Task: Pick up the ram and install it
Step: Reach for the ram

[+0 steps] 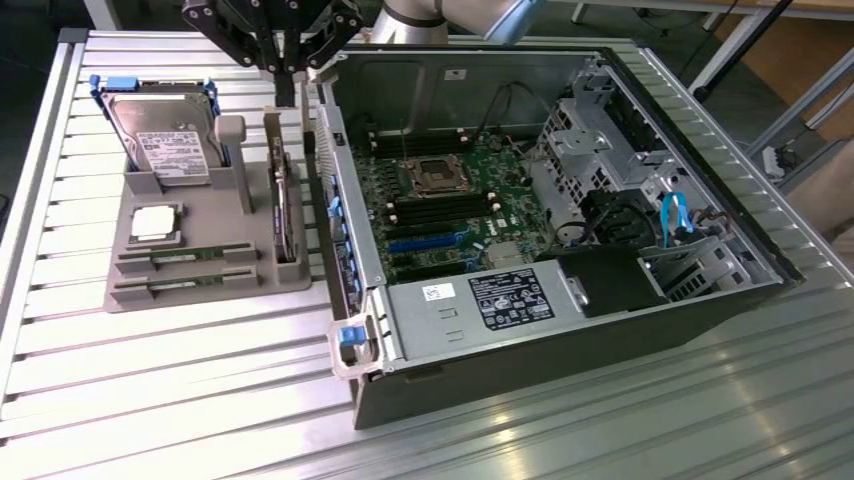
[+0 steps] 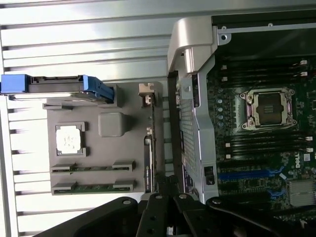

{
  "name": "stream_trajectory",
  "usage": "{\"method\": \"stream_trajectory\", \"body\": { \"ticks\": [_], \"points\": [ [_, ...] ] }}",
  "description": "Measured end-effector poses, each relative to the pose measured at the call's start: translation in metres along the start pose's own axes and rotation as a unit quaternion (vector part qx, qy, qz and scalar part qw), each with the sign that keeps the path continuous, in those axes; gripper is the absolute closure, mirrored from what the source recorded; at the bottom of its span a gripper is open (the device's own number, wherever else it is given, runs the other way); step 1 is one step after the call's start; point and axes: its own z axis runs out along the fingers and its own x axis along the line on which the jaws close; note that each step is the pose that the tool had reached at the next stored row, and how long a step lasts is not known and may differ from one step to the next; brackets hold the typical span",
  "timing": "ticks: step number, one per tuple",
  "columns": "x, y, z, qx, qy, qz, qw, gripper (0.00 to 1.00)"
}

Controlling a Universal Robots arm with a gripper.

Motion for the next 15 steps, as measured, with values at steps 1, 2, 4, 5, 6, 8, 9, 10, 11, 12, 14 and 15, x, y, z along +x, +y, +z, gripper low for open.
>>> {"method": "stream_trajectory", "body": {
  "ticks": [1,2,4,5,6,8,9,10,11,12,14,15],
  "points": [
    [0.0005,0.0000,0.0000,0.0000,0.0000,0.000,1.0000,0.90],
    [0.0010,-0.0001,0.0000,0.0000,0.0000,0.000,1.0000,0.90],
    [0.0020,-0.0002,-0.0001,0.0000,0.0000,0.000,1.0000,0.90],
    [0.0026,-0.0002,-0.0001,0.0000,0.0000,0.000,1.0000,0.90],
    [0.0031,-0.0002,-0.0001,0.0000,0.0000,0.000,1.0000,0.90],
    [0.0046,-0.0004,-0.0001,0.0000,0.0000,0.000,1.0000,0.90],
    [0.0054,-0.0004,-0.0001,0.0000,0.0000,0.000,1.0000,0.90],
    [0.0059,-0.0005,-0.0002,0.0000,0.0000,0.000,1.0000,0.90],
    [0.0066,-0.0005,-0.0002,0.0000,0.0000,0.000,1.0000,0.90],
    [0.0073,-0.0006,-0.0002,0.0000,0.0000,0.000,1.0000,0.90],
    [0.0087,-0.0007,-0.0002,0.0000,0.0000,0.000,1.0000,0.90],
    [0.0093,-0.0007,-0.0002,0.0000,0.0000,0.000,1.0000,0.90]
  ]
}}
